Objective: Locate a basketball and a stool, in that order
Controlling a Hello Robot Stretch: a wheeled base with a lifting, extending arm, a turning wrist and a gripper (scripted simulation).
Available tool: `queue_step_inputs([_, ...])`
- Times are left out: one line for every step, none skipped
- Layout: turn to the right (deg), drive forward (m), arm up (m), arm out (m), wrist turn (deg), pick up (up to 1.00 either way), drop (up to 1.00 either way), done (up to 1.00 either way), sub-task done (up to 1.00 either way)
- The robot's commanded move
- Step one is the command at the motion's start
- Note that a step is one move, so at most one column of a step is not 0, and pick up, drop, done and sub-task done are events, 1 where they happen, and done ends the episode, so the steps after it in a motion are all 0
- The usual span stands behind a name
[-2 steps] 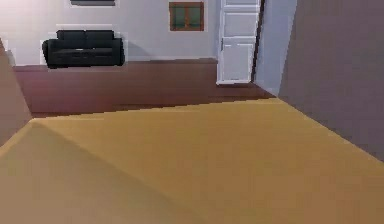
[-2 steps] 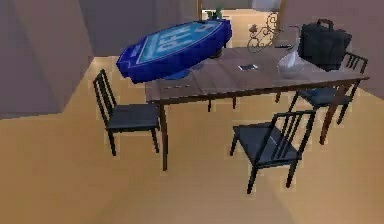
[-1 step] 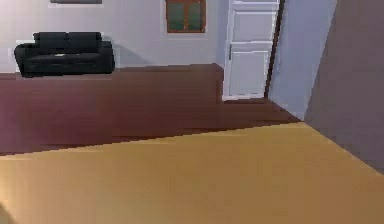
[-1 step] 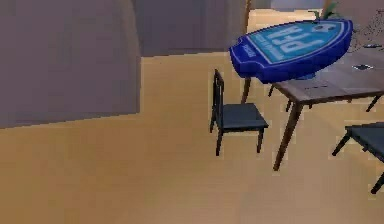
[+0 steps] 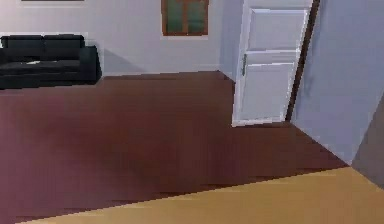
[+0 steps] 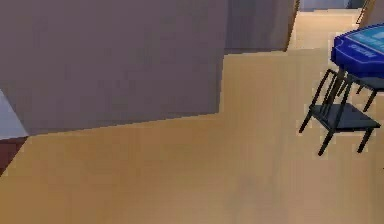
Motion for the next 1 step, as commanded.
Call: queue_step_inputs([0.0,1.0,0.0,0.0,0.0,0.0,0.0,0.0,0.0])
